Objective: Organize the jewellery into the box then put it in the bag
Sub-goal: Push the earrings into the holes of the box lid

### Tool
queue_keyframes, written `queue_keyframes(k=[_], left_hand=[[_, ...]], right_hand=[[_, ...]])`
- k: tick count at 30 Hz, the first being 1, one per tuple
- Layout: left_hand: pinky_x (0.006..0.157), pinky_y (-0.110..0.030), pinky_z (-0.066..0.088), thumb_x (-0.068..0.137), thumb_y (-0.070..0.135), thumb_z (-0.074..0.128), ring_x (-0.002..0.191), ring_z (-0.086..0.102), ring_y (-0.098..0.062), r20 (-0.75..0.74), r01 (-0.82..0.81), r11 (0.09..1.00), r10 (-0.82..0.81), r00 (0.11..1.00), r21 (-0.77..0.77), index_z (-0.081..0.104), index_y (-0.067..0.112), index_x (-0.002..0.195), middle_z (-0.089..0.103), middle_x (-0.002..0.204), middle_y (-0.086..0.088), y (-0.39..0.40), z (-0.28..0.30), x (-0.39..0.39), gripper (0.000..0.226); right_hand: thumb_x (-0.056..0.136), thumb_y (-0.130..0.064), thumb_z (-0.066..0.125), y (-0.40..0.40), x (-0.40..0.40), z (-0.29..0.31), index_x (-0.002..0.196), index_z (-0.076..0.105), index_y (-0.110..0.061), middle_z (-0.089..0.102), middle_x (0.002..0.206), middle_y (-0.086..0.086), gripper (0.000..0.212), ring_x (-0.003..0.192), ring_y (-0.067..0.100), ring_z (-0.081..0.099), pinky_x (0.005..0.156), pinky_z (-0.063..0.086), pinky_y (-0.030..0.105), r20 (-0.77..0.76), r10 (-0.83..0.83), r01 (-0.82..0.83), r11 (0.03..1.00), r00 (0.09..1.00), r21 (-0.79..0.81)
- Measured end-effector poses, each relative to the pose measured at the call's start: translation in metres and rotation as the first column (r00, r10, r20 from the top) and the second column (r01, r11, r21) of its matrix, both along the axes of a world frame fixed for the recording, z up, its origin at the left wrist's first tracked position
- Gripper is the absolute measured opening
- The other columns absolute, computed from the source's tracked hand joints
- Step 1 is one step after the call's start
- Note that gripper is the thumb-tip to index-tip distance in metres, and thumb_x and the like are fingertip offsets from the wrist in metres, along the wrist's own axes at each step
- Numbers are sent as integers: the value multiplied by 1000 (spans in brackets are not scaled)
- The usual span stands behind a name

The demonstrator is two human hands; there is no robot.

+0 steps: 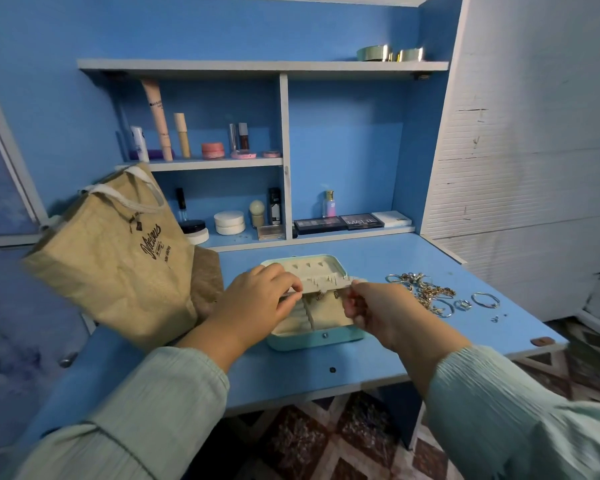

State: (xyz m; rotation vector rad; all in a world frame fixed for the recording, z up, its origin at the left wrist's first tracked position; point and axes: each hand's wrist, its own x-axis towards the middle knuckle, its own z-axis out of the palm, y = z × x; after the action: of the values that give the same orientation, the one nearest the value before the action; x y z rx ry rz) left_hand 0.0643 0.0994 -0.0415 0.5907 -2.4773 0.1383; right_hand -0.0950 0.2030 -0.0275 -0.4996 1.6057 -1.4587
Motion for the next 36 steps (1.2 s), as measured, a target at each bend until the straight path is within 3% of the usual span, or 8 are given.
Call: queue_keyframes(k=[7, 10, 13, 19, 22, 24, 29, 36], left_hand=[[56, -27, 44, 81, 33, 48, 70, 60, -17, -23, -9, 1000, 9, 1000, 9, 67, 26, 83, 62, 80, 8, 14, -1, -9, 20], [68, -29, 41, 84, 28, 57, 83, 59, -21, -10, -7, 999, 8, 1000, 37, 68, 24, 89, 62, 89, 5, 25, 1, -23, 13], [84, -26, 33, 94, 32, 47, 104, 48, -15, 61, 11, 996, -17, 998, 86, 62, 28, 107, 56, 109, 8, 37, 4, -45, 20], [91, -27, 31, 98, 35, 38, 111, 44, -15, 191, 82, 989, -105, 976, 124, 56, 31, 118, 51, 117, 8, 60, -1, -103, 27], [94, -31, 34, 100, 32, 36, 115, 43, -17, 253, 107, 985, -139, 958, 134, 55, 28, 122, 49, 122, 5, 70, -9, -134, 29], [94, -32, 36, 100, 30, 36, 117, 42, -18, 298, 93, 987, -130, 946, 134, 53, 26, 124, 48, 124, 4, 72, -16, -146, 30], [95, -35, 38, 99, 31, 38, 120, 41, -20, 286, 49, 974, -113, 951, 222, 51, 26, 128, 46, 127, 4, 78, -32, -182, 33], [97, -30, 34, 98, 34, 40, 119, 40, -15, 223, 44, 958, -110, 969, 282, 52, 31, 128, 46, 127, 8, 80, -39, -220, 33]], right_hand=[[97, -14, 43, 10, -3, -1, 83, 57, -5, 53, 61, 6, 21, 46, 11, 45, 39, 33, 16, -61, 16, -12, 998, 998, 59], [96, -13, 45, 18, -12, 0, 81, 58, -5, 56, 61, 6, 22, 45, 12, 46, 39, 33, 19, -170, 43, -28, 995, 985, 91], [95, -16, 49, 30, -29, 2, 85, 62, -4, 60, 64, 5, 20, 46, 13, 48, 41, 33, 20, -357, 79, -33, 991, 931, 132], [89, -21, 55, 59, -81, -11, 78, 59, -14, 58, 66, -3, 14, 53, 10, 49, 44, 34, 18, -803, 161, 54, 971, 573, 233], [89, -18, 53, 75, -112, -18, 82, 60, -19, 61, 85, -2, 10, 72, 12, 54, 62, 44, 23, -887, 264, 108, 939, 379, 326], [90, -19, 53, 84, -127, -25, 92, 61, -22, 57, 101, -1, 9, 83, 14, 52, 75, 45, 27, -905, 292, 144, 926, 311, 348], [91, -19, 56, 110, -164, -38, 121, 55, -18, 46, 114, 2, 31, 90, 17, 49, 81, 43, 30, -921, 188, 294, 909, 340, 294], [92, -13, 50, 122, -191, -46, 128, 53, -13, 54, 118, 3, 36, 106, 19, 53, 90, 41, 24, -889, 250, 275, 888, 384, 369]])
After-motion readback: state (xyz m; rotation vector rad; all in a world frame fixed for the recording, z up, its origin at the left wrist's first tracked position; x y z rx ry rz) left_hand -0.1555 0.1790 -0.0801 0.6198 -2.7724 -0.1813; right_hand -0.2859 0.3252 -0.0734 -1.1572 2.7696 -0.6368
